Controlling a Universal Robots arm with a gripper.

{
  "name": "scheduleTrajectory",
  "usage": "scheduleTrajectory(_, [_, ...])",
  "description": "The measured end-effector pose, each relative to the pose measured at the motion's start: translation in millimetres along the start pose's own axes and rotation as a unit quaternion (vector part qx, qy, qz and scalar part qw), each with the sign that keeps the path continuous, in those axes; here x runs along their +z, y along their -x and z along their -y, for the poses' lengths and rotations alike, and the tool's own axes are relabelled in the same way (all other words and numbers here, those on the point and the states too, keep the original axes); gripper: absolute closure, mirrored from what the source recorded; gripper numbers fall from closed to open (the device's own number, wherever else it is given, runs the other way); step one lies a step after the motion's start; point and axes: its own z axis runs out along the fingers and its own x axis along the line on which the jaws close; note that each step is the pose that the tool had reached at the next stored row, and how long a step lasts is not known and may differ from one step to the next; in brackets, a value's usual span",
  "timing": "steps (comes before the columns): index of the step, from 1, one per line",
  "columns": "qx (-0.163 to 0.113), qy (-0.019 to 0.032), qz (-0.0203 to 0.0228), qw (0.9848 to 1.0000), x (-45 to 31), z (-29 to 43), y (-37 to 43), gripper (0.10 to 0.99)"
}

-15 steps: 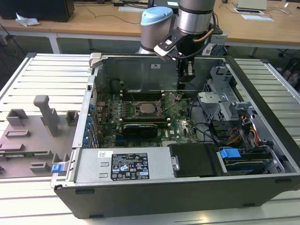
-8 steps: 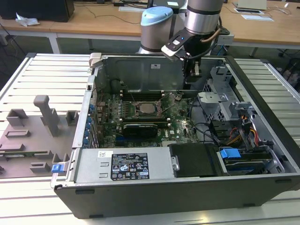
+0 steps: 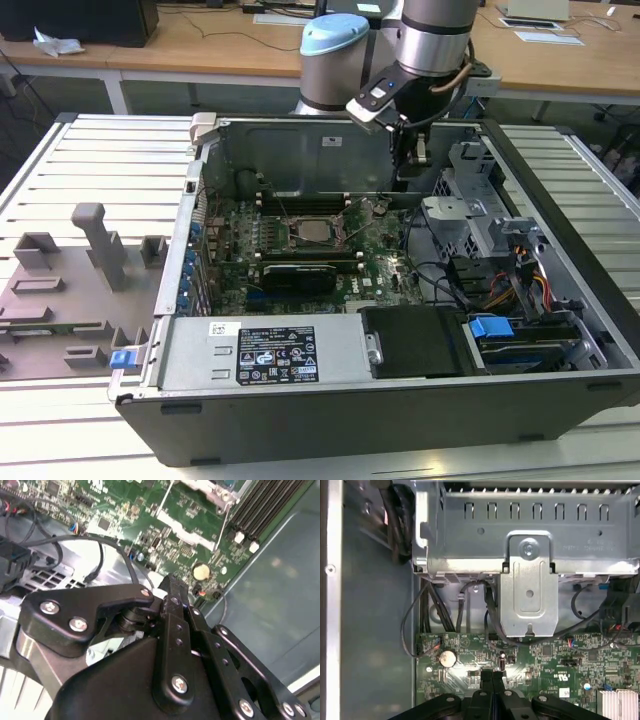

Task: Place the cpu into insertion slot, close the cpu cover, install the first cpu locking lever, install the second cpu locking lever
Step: 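Close the cpu cover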

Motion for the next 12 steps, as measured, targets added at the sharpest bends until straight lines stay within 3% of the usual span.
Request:
scheduleTrajectory(1, [0.0, -0.0108, 0.0001, 0.9999, 1.1, -3.0, 0.0, 0.98])
scheduleTrajectory(2, [0.0, -0.0183, 0.0, 0.9998, 4.5, -6.4, -0.1, 0.98])
scheduleTrajectory(10, [0.0, -0.02, 0.0, 0.9998, 25.9, -3.7, -0.5, 0.98])
scheduleTrajectory(11, [0.0, -0.02, 0.0001, 0.9998, 28.2, -0.8, -0.5, 0.98])
scheduleTrajectory(12, [-0.001, -0.02, 0.0001, 0.9998, 32.1, 6.5, -0.6, 0.98])
